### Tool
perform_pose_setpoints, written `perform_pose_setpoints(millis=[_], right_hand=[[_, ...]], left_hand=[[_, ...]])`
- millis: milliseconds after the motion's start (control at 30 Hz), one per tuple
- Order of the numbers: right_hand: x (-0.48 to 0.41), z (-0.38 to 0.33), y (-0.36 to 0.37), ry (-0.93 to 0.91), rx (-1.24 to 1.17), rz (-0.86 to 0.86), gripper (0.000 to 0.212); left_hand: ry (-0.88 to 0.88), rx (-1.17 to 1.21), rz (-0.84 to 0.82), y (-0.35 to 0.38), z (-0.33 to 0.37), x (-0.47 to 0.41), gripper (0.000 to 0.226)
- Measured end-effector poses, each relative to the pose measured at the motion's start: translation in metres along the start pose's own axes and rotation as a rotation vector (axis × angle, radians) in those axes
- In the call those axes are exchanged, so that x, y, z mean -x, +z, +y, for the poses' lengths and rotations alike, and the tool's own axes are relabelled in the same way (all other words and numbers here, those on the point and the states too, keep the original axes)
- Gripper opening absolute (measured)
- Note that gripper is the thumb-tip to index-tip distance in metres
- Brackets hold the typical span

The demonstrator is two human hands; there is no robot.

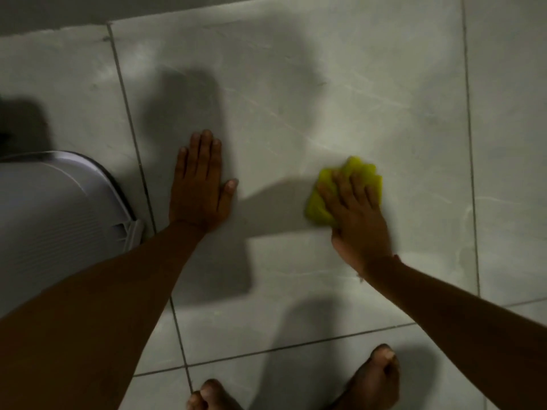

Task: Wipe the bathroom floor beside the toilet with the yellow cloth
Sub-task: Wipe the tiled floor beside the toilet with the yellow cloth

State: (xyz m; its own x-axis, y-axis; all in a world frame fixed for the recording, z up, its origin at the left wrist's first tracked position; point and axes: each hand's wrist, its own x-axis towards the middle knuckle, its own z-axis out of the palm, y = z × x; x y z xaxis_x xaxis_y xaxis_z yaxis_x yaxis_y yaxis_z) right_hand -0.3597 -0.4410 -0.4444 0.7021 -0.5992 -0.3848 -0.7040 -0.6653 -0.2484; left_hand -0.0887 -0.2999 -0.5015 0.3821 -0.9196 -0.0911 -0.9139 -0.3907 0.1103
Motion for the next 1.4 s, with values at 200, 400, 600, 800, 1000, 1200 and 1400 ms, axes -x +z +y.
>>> perform_pose_setpoints(millis=[200,400,600,800,1000,1200,1400], right_hand=[[-0.054,-0.021,-0.012,0.116,-0.058,0.053,0.079],[0.061,0.005,0.016,-0.157,0.047,-0.089,0.092],[-0.062,-0.06,0.019,0.123,-0.058,0.18,0.074],[0.017,0.002,0.023,-0.328,0.119,-0.059,0.091],[-0.033,-0.065,0.028,-0.143,0.017,0.085,0.07],[0.033,-0.028,0.034,-0.125,0.031,0.01,0.084],[0.045,-0.112,0.061,-0.403,-0.015,-0.013,0.071]], left_hand=[[-0.003,-0.008,0.026,0.002,-0.001,-0.001,0.073],[-0.007,0.028,0.006,-0.003,0.001,0.0,0.073],[0.005,0.016,0.017,0.0,-0.002,0.0,0.073],[0.002,0.025,0.005,-0.002,0.0,0.002,0.073],[0.042,0.038,0.006,-0.003,0.0,0.001,0.071],[0.022,0.039,0.004,-0.004,-0.001,0.001,0.072],[0.025,0.043,-0.02,-0.006,-0.001,0.001,0.071]])
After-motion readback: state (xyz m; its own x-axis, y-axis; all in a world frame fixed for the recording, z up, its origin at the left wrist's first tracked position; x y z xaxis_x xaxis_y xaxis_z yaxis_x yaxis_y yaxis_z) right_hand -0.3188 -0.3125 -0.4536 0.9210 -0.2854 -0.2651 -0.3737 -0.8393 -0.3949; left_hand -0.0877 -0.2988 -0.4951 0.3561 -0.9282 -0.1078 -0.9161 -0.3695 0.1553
